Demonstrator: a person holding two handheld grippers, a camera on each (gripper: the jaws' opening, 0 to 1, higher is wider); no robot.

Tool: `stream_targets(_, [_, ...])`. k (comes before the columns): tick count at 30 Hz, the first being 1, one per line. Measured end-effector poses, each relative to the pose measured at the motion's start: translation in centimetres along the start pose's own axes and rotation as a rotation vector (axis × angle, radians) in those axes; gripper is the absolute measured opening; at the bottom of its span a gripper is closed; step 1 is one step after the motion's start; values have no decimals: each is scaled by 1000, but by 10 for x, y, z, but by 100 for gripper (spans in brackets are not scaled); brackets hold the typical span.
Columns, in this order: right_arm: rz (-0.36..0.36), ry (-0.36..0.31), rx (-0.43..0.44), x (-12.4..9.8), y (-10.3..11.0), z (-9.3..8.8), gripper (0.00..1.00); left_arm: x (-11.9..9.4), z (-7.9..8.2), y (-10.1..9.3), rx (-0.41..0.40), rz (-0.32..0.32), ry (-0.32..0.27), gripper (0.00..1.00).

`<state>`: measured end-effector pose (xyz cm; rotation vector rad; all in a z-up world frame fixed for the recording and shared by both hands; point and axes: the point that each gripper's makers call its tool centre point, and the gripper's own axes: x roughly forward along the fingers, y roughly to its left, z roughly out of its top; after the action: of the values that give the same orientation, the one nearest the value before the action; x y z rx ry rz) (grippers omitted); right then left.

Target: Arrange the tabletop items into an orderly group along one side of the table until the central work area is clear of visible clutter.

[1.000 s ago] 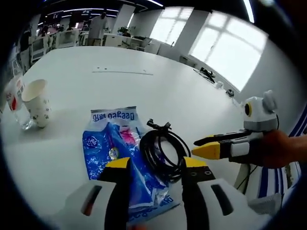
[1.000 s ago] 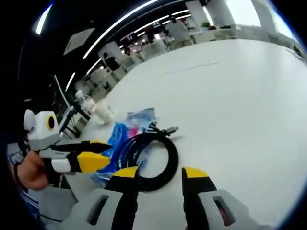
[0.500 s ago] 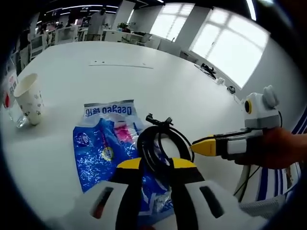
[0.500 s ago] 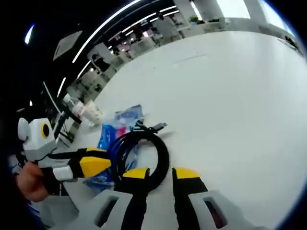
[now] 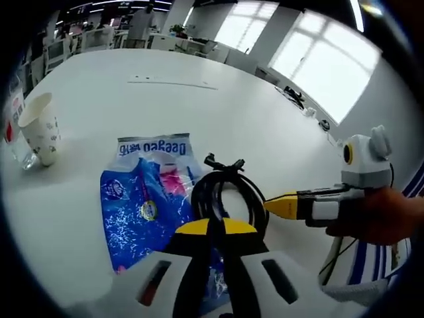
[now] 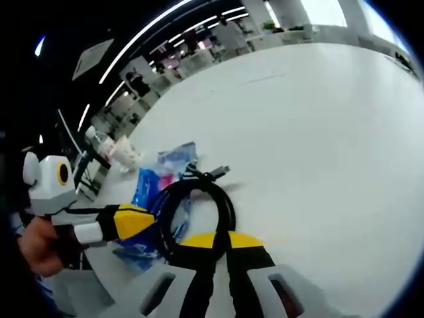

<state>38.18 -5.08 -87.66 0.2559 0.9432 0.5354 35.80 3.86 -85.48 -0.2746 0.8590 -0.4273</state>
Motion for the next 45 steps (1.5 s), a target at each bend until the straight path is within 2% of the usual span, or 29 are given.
stream_targets(6, [11,-18,2,-5,-2,6,1,-5,2,-10,-3,-4,4,0])
stream_targets(13, [6,-42,-5,-16,-3,12,1,1,7,-25,13,-18,8,0])
stream_targets(17, [-4,-53,-11,-25,-9,16,1,7,9,-32,13,-30,10,1])
stream_targets(21, [-12,-57,-21,-27,-25,24,0,12,9,-42,14,-41,14,1])
stream_targets(26, [-21,-60,-27,-31,-28,27,0,18,8,-50,17,-48,19,1])
stream_targets(35, [-26,-49,-49,-32,-36,30,0,33,3,-46,12,-37,42,1])
stream_targets(45, [-29,-27,-54,-16,-38,38,0,39,-6,-36,-29,8,67,3])
